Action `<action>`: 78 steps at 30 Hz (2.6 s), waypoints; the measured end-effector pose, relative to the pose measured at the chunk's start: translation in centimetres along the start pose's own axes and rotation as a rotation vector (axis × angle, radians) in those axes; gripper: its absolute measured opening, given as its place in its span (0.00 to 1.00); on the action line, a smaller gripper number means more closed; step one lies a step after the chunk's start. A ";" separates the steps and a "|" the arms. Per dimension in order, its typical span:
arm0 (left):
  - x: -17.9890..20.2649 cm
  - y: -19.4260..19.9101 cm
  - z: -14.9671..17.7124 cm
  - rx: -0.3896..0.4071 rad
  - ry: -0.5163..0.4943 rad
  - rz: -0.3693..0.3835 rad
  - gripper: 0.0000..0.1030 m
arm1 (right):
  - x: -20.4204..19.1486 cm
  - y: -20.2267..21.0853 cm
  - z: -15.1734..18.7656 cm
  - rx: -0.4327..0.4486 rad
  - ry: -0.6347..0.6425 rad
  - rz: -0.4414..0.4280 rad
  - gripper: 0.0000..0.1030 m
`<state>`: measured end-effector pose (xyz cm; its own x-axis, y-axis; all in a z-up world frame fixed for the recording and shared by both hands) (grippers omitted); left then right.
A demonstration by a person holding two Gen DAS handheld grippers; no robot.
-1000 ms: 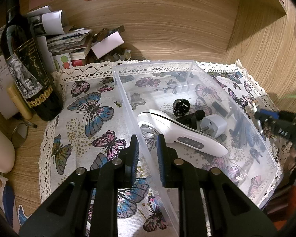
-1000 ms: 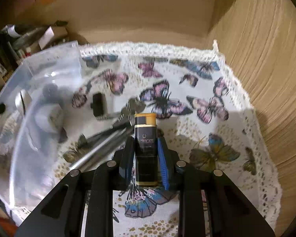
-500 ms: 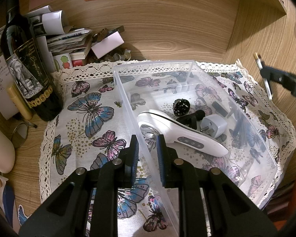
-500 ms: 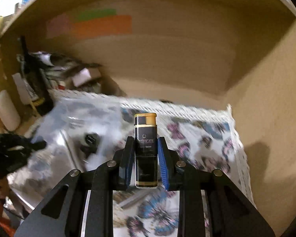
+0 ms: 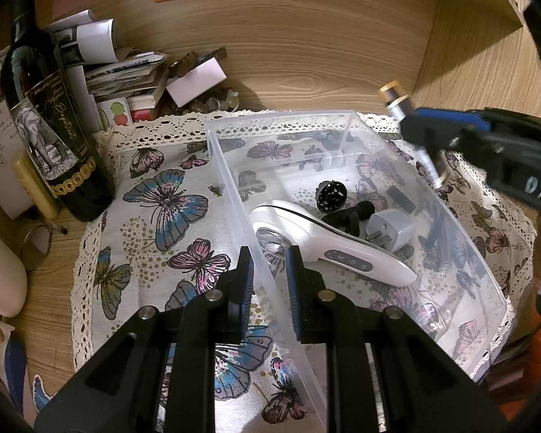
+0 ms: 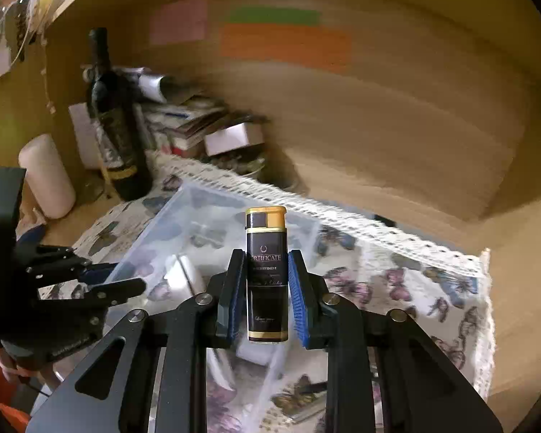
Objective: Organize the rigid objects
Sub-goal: 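Carry the black-and-gold bottle into the box and open the right gripper, then grasp the silver metal pen with the right gripper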
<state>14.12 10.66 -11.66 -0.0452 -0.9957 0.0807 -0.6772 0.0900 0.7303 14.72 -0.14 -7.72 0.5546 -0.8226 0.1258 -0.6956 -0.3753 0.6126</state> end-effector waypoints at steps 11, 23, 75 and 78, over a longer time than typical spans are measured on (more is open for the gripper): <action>0.0 -0.1 -0.1 0.002 0.002 0.003 0.18 | -1.6 -4.5 0.7 -0.164 0.080 -0.026 0.21; 0.0 -0.1 -0.1 0.002 0.001 0.000 0.18 | -1.9 -5.9 1.4 -0.234 0.084 -0.052 0.21; 0.1 -0.1 0.0 0.004 -0.002 -0.001 0.18 | 10.1 -2.1 12.9 -0.253 -0.313 0.188 0.26; 0.1 -0.1 -0.1 0.004 -0.004 -0.003 0.18 | 10.7 -1.9 13.1 -0.243 -0.325 0.192 0.14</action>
<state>14.24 10.60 -11.69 -0.0463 -0.9960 0.0758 -0.6804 0.0870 0.7276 16.01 -13.84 -17.78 0.2260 -0.9737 0.0273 -0.6232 -0.1230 0.7723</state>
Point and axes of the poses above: each gripper's, at about its wrist camera, not at the fingertips, and y roughly against the way its jaws point, x to its right, z to its underside, the point moved 2 cm from there along -y, roughly the way its jaws point, and after that the axes turned 1 degree about x, right-handed, at the moved point
